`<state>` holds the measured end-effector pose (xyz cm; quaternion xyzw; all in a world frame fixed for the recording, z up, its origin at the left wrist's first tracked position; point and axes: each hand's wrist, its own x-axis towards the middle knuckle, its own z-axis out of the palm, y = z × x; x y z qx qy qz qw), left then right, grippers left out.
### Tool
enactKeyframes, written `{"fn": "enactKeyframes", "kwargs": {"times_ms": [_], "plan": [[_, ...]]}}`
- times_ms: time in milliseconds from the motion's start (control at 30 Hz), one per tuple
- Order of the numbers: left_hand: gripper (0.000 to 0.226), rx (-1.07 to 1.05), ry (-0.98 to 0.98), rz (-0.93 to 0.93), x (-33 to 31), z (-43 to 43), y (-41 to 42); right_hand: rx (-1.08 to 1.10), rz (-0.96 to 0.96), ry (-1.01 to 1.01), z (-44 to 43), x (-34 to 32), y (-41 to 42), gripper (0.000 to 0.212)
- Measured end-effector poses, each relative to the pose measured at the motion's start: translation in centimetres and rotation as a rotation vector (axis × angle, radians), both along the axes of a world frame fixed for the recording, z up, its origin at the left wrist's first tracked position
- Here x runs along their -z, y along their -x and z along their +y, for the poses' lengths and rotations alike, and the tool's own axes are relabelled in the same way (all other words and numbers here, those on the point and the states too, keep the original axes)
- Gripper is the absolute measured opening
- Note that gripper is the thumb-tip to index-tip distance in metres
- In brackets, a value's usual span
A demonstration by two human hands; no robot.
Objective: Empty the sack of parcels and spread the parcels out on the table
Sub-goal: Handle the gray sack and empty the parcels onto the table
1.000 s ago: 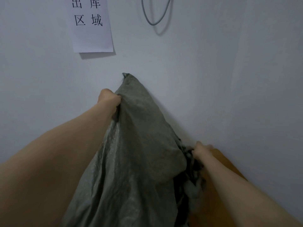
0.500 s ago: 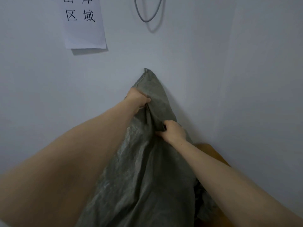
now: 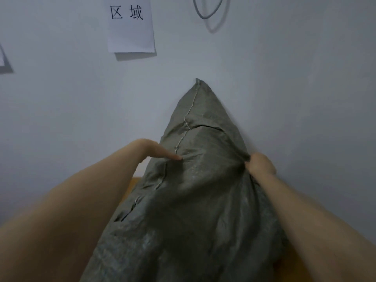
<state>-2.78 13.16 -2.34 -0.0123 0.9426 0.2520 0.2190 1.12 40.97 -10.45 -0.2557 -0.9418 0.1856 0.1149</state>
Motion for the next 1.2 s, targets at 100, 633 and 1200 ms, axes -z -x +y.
{"fn": "enactKeyframes", "kwargs": {"times_ms": [100, 633, 1200], "plan": [[0.117, -0.062, -0.110, -0.139, 3.1, -1.2, 0.6, -0.003, -0.035, 0.020, 0.0, 0.2, 0.1, 0.030], [0.015, -0.035, -0.543, 0.250, 1.4, 3.0, 1.2, -0.389, 0.011, 0.552, -0.6, -2.7, -1.8, 0.140], [0.033, -0.048, -1.029, 0.386, -7.2, 15.7, 2.5, -0.378, 0.131, -0.067, -2.0, -7.4, -7.9, 0.067]]}}
